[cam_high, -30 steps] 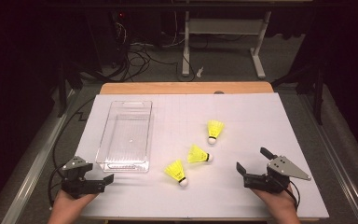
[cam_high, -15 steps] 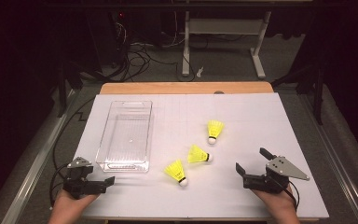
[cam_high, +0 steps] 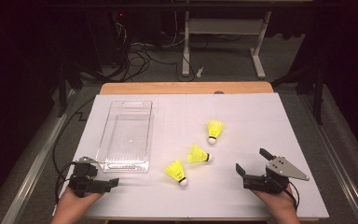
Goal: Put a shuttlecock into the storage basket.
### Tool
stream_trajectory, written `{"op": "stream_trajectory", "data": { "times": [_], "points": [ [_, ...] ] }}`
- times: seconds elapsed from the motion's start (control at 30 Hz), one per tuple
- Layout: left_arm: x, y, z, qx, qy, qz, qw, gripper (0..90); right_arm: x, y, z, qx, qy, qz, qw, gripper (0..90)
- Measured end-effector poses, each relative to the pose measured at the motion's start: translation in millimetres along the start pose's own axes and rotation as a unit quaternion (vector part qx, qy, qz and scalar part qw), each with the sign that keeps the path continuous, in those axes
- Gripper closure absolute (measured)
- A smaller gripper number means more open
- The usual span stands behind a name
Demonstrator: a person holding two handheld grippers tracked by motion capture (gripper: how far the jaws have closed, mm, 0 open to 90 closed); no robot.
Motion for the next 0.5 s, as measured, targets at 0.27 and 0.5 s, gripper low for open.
{"op": "stream_trajectory", "data": {
  "times": [0.27, 0.5],
  "points": [
    [-8.5, 1.1, -4.7, -0.013, 0.023, -0.036, 0.999, 1.0, -0.8, 0.8, -1.3, 0.0, 0.007, 0.004, 1.0, 0.2],
    [-11.3, -4.4, -9.0, -0.013, 0.015, -0.073, 0.9971, 1.1, -1.2, 1.3, -3.6, -0.004, 0.009, 0.006, 0.9999, 0.2]
  ]
}}
Point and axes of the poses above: each handheld gripper's, and its own axes: x roughly forward along the jaws, y roughly out of its top, z roughly to its right, the point moved 2 cm from there along x, roughly forward along the jaws, and after that the axes turned 7 degrees about x, right-handed, at the moved point
